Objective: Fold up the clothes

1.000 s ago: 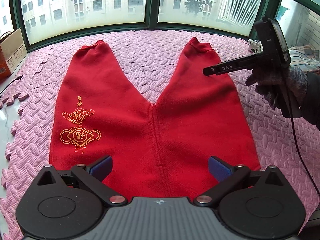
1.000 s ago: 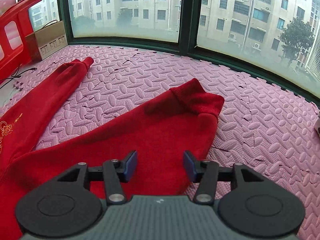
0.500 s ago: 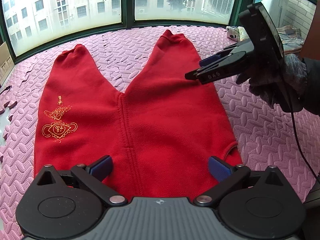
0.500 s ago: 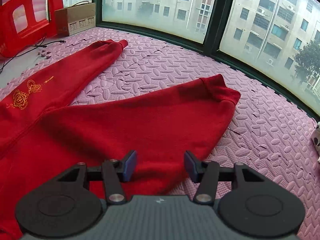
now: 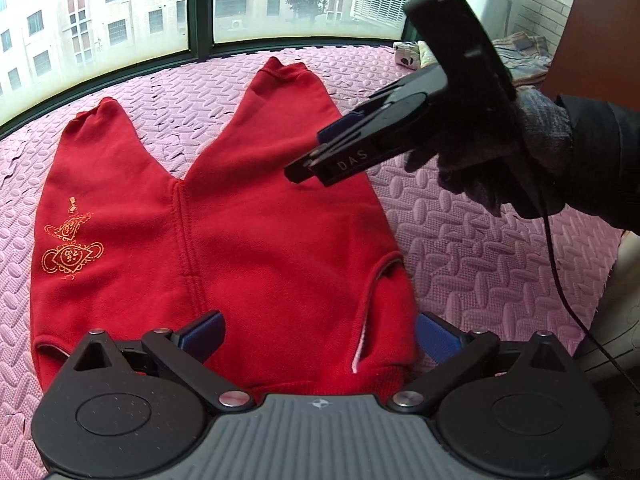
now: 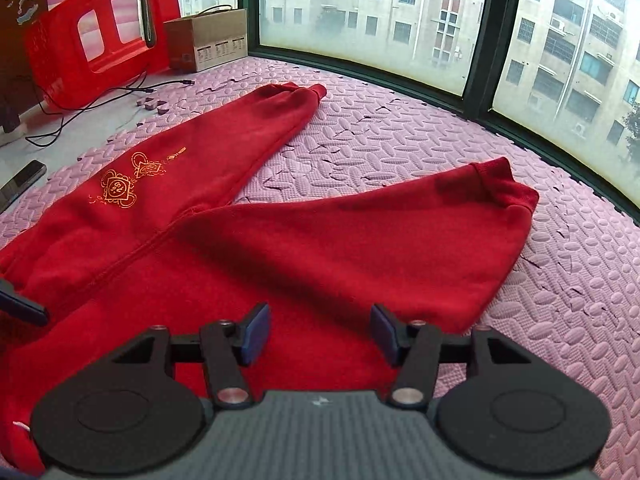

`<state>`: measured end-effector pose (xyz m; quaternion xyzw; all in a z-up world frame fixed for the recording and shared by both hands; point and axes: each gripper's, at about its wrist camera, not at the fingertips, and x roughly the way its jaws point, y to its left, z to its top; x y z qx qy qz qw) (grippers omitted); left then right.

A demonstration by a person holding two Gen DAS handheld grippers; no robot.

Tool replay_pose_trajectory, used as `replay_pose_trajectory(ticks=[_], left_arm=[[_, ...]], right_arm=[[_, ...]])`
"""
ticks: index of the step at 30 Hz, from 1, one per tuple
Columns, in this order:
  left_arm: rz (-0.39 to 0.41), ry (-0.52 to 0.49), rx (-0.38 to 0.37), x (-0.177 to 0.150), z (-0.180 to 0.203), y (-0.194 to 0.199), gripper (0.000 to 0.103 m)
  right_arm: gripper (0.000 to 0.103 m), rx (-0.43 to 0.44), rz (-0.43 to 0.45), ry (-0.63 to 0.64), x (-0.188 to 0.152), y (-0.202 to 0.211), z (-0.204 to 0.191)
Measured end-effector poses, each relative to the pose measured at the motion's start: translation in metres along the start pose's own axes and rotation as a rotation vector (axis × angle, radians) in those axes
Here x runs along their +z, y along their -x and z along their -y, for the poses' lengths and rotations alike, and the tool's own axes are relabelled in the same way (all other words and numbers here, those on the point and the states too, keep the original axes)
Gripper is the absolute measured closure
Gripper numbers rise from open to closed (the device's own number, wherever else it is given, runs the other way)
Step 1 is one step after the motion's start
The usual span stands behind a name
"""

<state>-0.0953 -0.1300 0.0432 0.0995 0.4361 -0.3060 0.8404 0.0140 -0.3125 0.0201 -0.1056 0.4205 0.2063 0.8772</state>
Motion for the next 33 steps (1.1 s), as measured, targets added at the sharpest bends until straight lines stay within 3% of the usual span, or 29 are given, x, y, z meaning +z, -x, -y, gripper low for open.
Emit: replay_pose_trajectory(ticks=[8, 12, 15, 19, 23, 33], left_arm=[[0.047, -0.023, -0.056, 0.005, 0.006, 0.006, 0.006], [0.043, -0.035, -0.109, 0.009, 0.012, -0.004, 0.016], [0.021, -0.051, -0.157, 0.007, 0.017, -0.010, 0.031], [0.011, -0.086, -0.177, 0.000, 0.024, -0.010, 0.039], [0.014, -0.069, -0.189, -0.002, 0.020, -0.006, 0.042], [0.023, -0.056, -0.167, -0.014, 0.019, 0.009, 0.041]], right_arm=[[0.043, 0.046, -0.022, -0.009, -0.004, 0.003, -0.001], [0.036, 0.037, -0.020, -0.021, -0.004, 0.002, 0.002], [0.036, 0.030, -0.018, -0.029, -0.004, 0.001, 0.003], [0.033, 0.022, -0.016, -0.041, -0.003, 0.000, 0.006], [0.033, 0.014, -0.014, -0.047, -0.004, -0.001, 0.007], [0.033, 0.019, -0.007, 0.071, -0.035, 0.042, -0.039]])
